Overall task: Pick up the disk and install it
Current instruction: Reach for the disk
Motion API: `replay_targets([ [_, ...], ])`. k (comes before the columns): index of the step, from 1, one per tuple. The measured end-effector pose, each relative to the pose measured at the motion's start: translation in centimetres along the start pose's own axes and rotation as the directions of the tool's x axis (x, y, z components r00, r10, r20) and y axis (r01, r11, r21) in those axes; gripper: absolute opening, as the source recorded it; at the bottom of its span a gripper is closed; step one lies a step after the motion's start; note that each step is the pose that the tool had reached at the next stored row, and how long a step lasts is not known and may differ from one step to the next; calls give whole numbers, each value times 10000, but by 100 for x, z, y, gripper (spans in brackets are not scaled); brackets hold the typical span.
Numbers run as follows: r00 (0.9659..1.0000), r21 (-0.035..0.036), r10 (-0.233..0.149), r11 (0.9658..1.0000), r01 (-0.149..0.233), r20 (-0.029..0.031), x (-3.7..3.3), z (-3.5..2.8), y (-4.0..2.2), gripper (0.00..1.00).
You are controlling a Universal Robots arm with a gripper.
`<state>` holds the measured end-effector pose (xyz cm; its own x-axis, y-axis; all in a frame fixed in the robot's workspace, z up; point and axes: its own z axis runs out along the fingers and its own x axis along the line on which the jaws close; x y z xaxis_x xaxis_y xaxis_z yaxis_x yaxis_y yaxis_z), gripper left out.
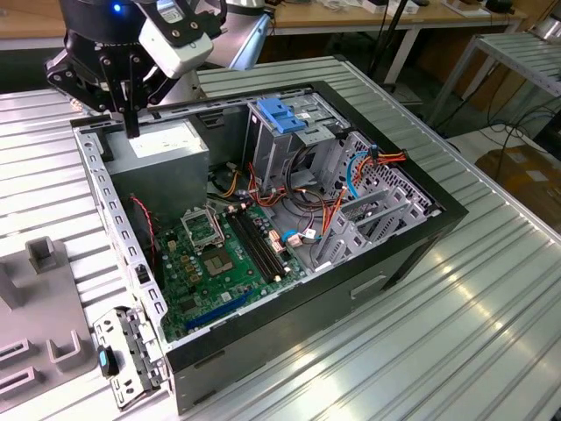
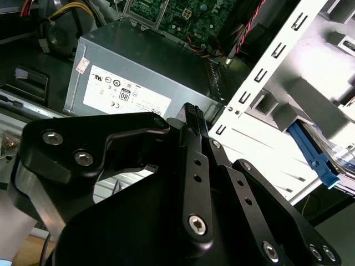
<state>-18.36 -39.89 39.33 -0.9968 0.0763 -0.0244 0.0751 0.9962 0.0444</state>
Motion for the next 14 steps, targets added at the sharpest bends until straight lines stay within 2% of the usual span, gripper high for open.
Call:
replay_targets([
  [14,10000,0,0,10000,0,0,76,-2,-6,11],
])
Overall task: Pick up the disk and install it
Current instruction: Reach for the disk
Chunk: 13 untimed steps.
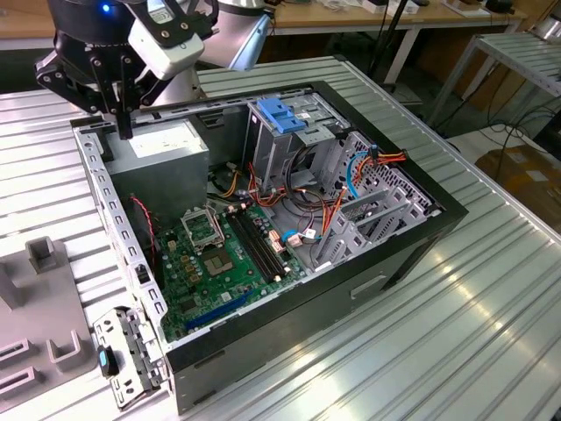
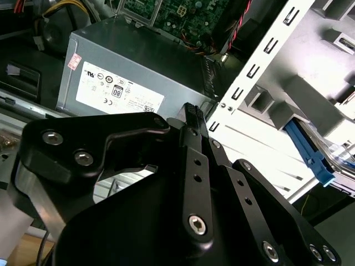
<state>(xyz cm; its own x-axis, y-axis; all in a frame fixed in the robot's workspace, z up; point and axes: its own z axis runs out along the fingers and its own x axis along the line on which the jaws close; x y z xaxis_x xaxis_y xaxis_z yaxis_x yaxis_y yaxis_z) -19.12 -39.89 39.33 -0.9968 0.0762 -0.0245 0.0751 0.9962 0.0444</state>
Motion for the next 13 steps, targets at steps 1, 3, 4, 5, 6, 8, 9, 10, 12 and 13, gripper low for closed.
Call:
replay_targets([
  [1,10000,0,0,10000,0,0,5,0,0,11],
  [3,10000,0,0,10000,0,0,18,-1,-1,11],
  [4,10000,0,0,10000,0,0,23,-1,-2,11],
  [5,10000,0,0,10000,0,-1,28,-1,-2,11],
  [6,10000,0,0,10000,0,0,33,-1,-2,11],
  [8,10000,0,0,10000,0,0,46,-1,-3,11],
  [9,10000,0,0,10000,0,0,54,-1,-4,11],
  [10,10000,0,-1,10000,1,0,59,-2,-4,11],
  [12,10000,0,0,10000,0,0,69,-2,-5,11],
  [13,10000,0,0,10000,0,0,74,-2,-6,11],
])
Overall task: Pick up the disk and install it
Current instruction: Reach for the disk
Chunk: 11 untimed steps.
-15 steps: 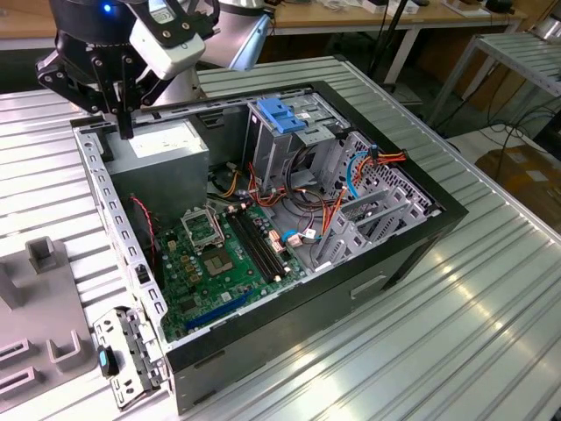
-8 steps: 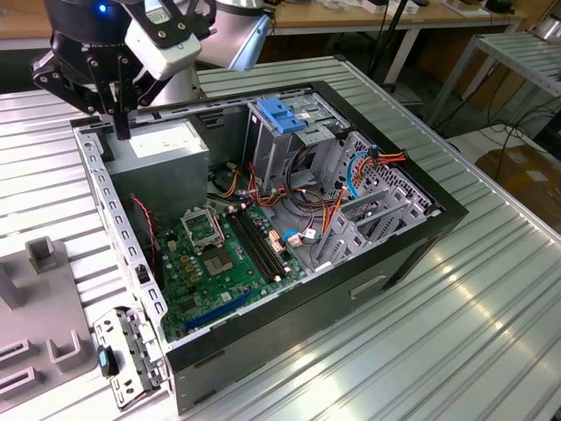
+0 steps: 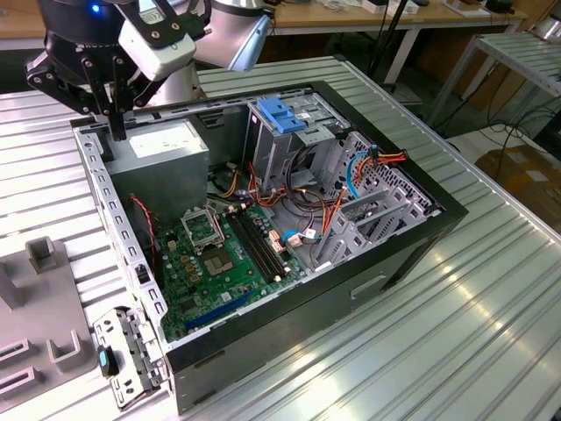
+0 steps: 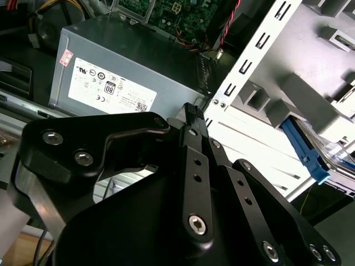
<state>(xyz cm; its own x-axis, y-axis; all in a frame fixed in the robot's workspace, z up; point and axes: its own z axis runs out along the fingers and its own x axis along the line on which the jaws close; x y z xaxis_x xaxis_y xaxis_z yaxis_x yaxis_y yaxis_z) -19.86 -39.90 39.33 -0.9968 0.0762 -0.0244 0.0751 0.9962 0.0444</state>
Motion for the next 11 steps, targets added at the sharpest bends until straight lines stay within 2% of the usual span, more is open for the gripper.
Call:
replay_targets([
  [11,10000,0,1,10000,-1,0,51,-1,-4,11],
])
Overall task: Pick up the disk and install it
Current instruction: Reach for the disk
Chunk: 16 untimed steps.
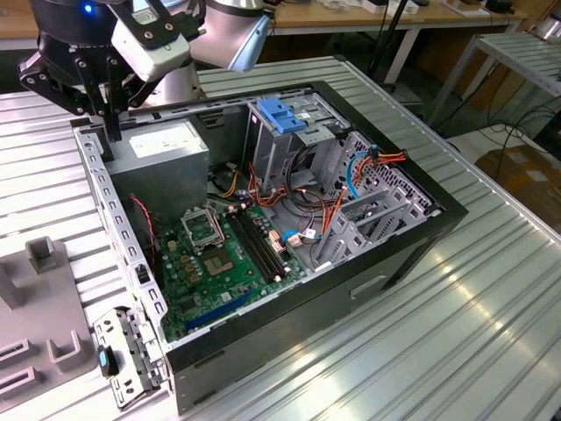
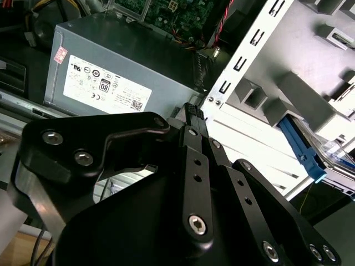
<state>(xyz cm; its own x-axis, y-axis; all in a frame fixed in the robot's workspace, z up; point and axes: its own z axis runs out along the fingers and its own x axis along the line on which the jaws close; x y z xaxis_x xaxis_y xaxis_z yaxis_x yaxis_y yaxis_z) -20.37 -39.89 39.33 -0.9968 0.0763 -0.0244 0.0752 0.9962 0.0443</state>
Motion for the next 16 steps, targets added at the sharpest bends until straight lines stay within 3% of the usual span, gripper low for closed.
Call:
replay_targets([
  [16,10000,0,-1,10000,1,0,97,-3,-7,11],
])
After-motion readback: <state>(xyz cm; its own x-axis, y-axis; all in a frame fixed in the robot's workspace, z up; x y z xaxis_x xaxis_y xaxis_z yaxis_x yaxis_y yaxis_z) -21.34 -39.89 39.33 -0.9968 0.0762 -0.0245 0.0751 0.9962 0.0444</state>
